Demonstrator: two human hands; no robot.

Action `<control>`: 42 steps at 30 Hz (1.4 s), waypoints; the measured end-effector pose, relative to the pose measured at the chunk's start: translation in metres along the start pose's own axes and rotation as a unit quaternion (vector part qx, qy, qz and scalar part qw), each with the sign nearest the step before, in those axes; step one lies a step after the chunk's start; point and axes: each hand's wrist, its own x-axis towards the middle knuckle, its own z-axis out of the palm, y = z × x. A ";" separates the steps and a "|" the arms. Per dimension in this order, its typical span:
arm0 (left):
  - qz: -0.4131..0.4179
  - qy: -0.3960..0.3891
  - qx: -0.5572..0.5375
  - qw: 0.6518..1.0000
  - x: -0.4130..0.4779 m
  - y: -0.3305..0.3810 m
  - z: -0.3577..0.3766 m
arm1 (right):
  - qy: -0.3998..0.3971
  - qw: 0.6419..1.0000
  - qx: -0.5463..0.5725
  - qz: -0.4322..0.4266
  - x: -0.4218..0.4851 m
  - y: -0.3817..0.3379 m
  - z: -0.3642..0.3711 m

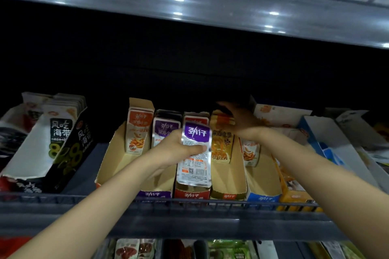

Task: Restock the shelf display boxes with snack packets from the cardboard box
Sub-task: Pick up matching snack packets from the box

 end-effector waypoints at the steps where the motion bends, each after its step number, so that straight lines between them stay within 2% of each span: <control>1: 0.007 0.008 -0.008 1.000 -0.003 0.000 -0.001 | 0.033 0.999 0.039 -0.013 -0.005 -0.009 -0.003; 3: 0.026 0.037 -0.028 0.999 -0.011 0.003 -0.004 | 0.072 0.983 0.166 -0.032 -0.016 -0.034 -0.010; 5: 0.038 0.061 -0.063 0.995 -0.019 0.005 -0.006 | 0.042 0.962 0.269 -0.030 -0.028 -0.057 -0.015; 7: 0.040 0.083 -0.094 0.991 -0.026 0.006 -0.008 | -0.012 0.952 0.304 -0.037 -0.038 -0.073 -0.016; 9: 0.053 0.126 -0.094 0.986 -0.036 0.008 -0.009 | -0.027 0.947 0.317 -0.032 -0.043 -0.083 -0.012; 11: 0.078 0.184 -0.024 0.980 -0.047 0.009 -0.012 | 0.004 0.934 0.358 -0.016 -0.048 -0.094 -0.011; 13: 0.122 0.205 0.110 0.965 -0.058 0.007 -0.016 | 0.025 0.921 0.390 0.001 -0.051 -0.106 -0.009; 15: 0.157 0.194 0.275 0.929 -0.069 0.006 -0.021 | 0.020 0.906 0.421 0.030 -0.054 -0.117 -0.006; 16: 0.167 0.173 0.315 0.918 -0.073 0.007 -0.025 | 0.016 0.897 0.439 0.042 -0.055 -0.123 -0.005; 17: 0.170 0.143 0.308 0.925 -0.076 0.006 -0.029 | 0.012 0.891 0.452 0.047 -0.056 -0.129 -0.005; 19: 0.163 0.081 0.212 0.960 -0.080 0.002 -0.038 | -0.006 0.898 0.439 0.037 -0.057 -0.136 -0.006; 21: 0.136 0.073 0.085 0.984 -0.083 -0.001 -0.045 | -0.024 0.922 0.386 0.007 -0.060 -0.142 -0.008; 24: 0.094 0.077 -0.027 0.992 -0.090 -0.002 -0.052 | -0.037 0.925 0.379 -0.016 -0.060 -0.145 -0.007; 29: 0.112 0.118 -0.037 0.986 -0.089 -0.008 -0.059 | -0.025 0.927 0.373 -0.004 -0.049 -0.142 -0.006; 31: 0.120 0.139 -0.029 0.983 -0.084 -0.016 -0.063 | 0.020 0.925 0.378 -0.014 -0.043 -0.139 -0.006; 34: 0.106 0.181 0.053 0.976 -0.072 -0.034 -0.071 | 0.095 0.917 0.386 -0.021 -0.030 -0.131 -0.001; 39: 0.045 0.104 0.093 0.989 -0.055 -0.064 -0.071 | 0.108 0.933 0.344 -0.018 -0.009 -0.120 0.025; 42: 0.042 0.077 0.101 0.991 -0.051 -0.074 -0.069 | 0.111 0.946 0.302 -0.036 0.002 -0.117 0.044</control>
